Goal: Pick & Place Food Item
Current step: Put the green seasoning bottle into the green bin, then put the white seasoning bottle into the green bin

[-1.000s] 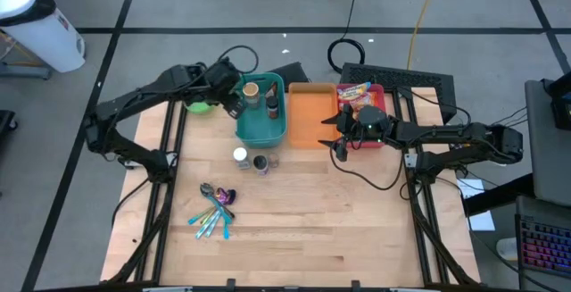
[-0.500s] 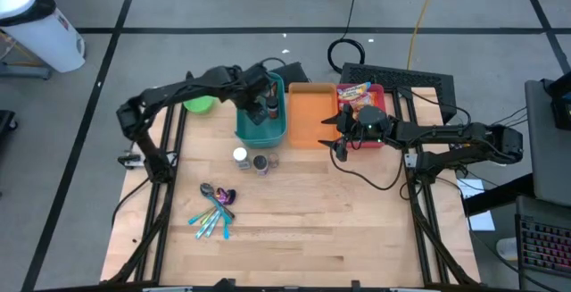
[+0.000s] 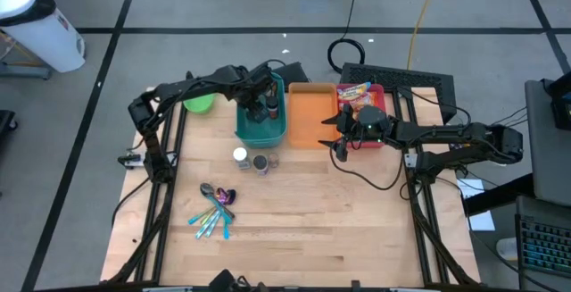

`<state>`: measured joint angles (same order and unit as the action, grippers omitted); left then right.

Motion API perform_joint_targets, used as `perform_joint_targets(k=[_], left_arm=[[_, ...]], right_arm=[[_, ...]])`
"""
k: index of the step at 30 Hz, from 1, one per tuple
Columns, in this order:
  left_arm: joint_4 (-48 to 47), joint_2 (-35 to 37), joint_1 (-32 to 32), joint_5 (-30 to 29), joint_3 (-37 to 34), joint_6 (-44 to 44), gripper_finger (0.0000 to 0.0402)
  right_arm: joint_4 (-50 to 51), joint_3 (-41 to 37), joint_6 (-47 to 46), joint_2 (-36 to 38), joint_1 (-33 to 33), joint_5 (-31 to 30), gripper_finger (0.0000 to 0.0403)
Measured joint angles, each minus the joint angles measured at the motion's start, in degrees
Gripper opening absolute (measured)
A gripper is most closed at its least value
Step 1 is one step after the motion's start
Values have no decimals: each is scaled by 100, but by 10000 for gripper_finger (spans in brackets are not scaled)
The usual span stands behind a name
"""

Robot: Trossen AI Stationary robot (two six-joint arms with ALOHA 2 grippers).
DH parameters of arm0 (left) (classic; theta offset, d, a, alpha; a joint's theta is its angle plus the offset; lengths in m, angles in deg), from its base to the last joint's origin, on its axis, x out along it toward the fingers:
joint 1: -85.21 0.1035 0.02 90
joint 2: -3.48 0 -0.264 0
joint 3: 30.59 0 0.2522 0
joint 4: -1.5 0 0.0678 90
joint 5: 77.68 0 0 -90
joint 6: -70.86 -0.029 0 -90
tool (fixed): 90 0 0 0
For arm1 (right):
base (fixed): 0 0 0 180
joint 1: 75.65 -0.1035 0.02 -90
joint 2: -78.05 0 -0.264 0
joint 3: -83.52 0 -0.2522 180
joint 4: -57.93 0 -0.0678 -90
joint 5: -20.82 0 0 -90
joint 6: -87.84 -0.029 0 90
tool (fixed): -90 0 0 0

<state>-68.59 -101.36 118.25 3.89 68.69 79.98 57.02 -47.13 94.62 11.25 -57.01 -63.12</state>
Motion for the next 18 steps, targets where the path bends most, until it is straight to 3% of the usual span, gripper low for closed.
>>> perform_joint_targets(k=[2,11,18], left_arm=[[59,6,0,-69,-18,0,212],[120,11,-7,-78,-24,-45,310],[-55,196,-7,-62,-11,-153,330]], right_arm=[[0,0,0,-1,-1,0,318],[0,-1,7,0,1,0,318],[0,-2,11,1,1,1,318]])
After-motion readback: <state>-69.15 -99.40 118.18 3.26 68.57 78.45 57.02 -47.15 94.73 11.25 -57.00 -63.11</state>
